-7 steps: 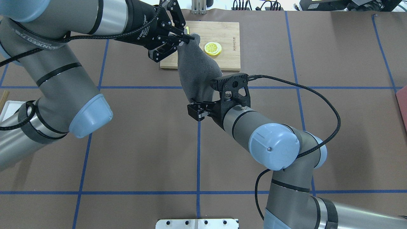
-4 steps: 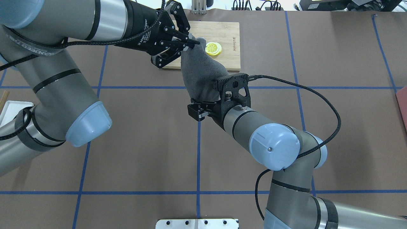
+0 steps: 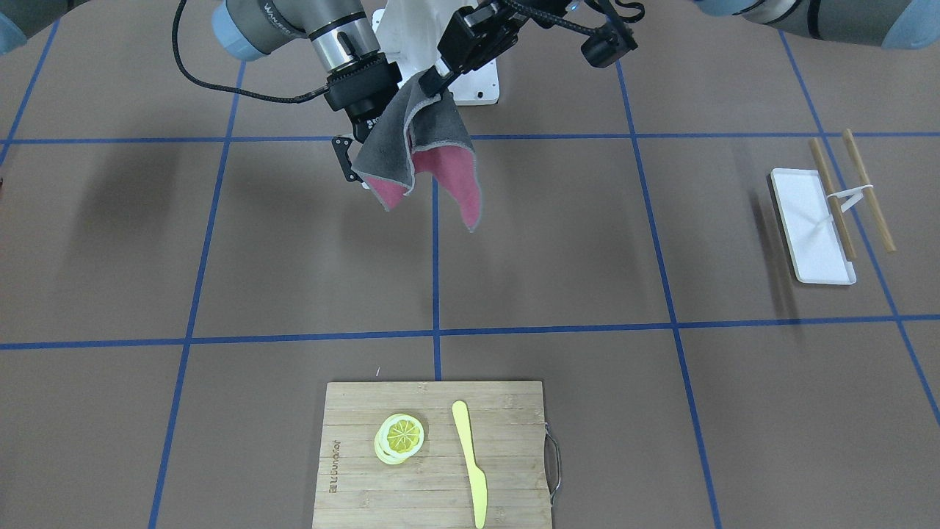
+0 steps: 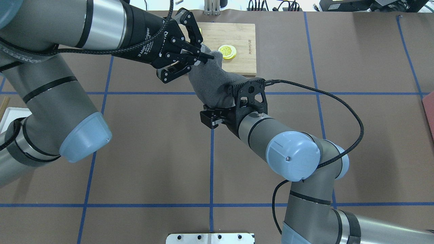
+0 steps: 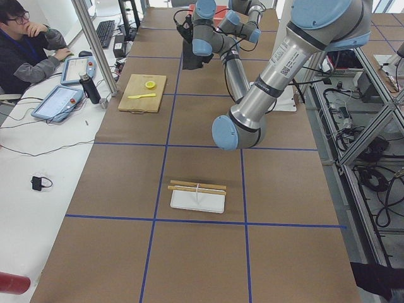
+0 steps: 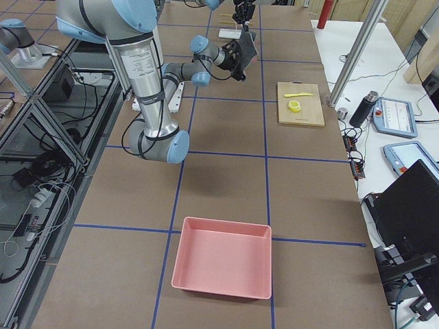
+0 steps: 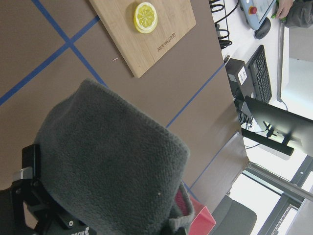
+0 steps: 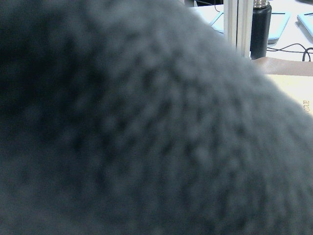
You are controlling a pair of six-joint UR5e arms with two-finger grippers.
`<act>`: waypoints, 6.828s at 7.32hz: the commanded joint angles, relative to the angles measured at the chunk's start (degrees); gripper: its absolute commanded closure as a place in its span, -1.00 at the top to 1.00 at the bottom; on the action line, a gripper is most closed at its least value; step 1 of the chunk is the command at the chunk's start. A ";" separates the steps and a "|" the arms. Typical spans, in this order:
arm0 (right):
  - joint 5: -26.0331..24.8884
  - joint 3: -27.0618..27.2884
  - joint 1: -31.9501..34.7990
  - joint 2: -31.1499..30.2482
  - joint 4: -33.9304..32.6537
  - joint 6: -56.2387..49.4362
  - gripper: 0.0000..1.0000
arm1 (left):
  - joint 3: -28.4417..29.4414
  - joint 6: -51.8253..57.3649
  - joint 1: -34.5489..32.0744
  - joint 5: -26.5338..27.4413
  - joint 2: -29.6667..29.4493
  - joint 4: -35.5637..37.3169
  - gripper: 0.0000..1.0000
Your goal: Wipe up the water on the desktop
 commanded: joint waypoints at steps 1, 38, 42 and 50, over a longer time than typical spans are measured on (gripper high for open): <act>0.00 0.00 0.01 0.00 0.12 0.00 0.94 | -0.12 0.18 -0.01 -0.81 0.06 -0.08 -1.00; 12.91 12.48 10.91 -1.23 -39.87 -7.82 -1.00 | 18.08 150.12 -49.40 -10.04 42.91 33.42 0.98; 15.91 11.96 11.00 -2.55 -45.11 -7.91 -1.00 | 17.37 137.73 -49.40 -11.97 45.76 31.83 0.98; 12.57 -13.26 17.77 -0.45 -46.46 -27.08 -1.00 | 17.37 137.55 -49.32 -11.97 45.59 31.83 0.98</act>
